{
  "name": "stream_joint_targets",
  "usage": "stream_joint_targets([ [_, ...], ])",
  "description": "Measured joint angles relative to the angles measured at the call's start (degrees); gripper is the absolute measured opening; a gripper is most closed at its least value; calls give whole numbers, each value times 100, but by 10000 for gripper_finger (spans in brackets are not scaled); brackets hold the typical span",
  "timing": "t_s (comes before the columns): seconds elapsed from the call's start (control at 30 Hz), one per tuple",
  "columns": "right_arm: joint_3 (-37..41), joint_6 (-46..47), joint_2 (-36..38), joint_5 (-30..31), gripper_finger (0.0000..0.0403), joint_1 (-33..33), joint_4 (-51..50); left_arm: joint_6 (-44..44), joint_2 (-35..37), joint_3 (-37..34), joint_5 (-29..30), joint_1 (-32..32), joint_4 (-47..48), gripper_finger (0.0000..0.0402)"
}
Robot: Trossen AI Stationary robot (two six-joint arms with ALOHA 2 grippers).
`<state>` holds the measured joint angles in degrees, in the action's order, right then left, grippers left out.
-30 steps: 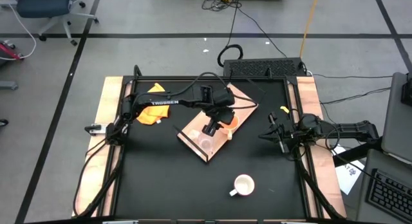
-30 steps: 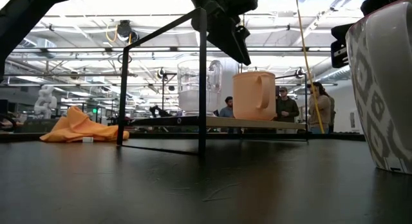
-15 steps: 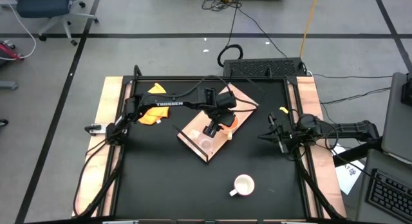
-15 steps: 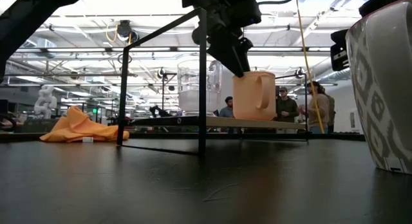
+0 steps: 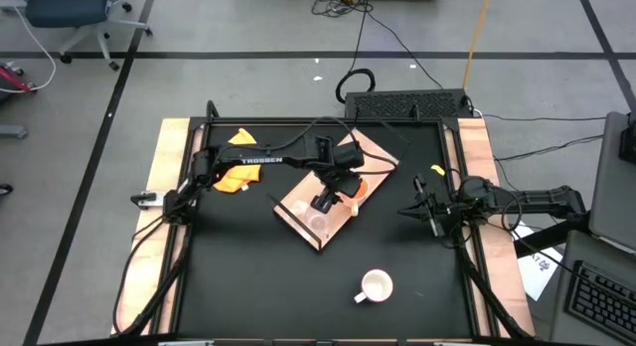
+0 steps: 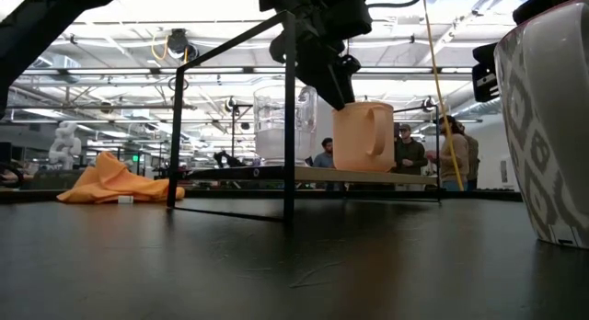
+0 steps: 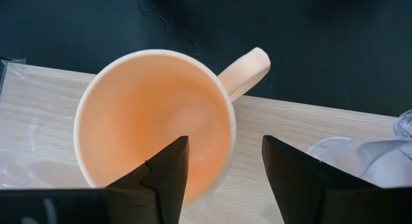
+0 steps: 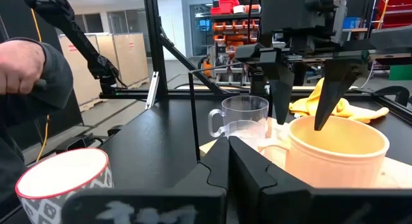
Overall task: Stack small to large cups/mugs on shelf
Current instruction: Put the orange mug on the shelf
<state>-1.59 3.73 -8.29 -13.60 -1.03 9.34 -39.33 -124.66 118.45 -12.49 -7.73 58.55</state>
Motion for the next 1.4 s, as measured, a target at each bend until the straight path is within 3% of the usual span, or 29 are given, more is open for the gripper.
stream_joint_targets([
  [0.83, -1, 7, -2, -1, 0, 1, -15, 23, -275, 2, 101, -7, 13, 193],
  [1.4, 0, 9, -2, 0, 0, 0, -15, 212, -275, 2, 112, -7, -115, 19],
])
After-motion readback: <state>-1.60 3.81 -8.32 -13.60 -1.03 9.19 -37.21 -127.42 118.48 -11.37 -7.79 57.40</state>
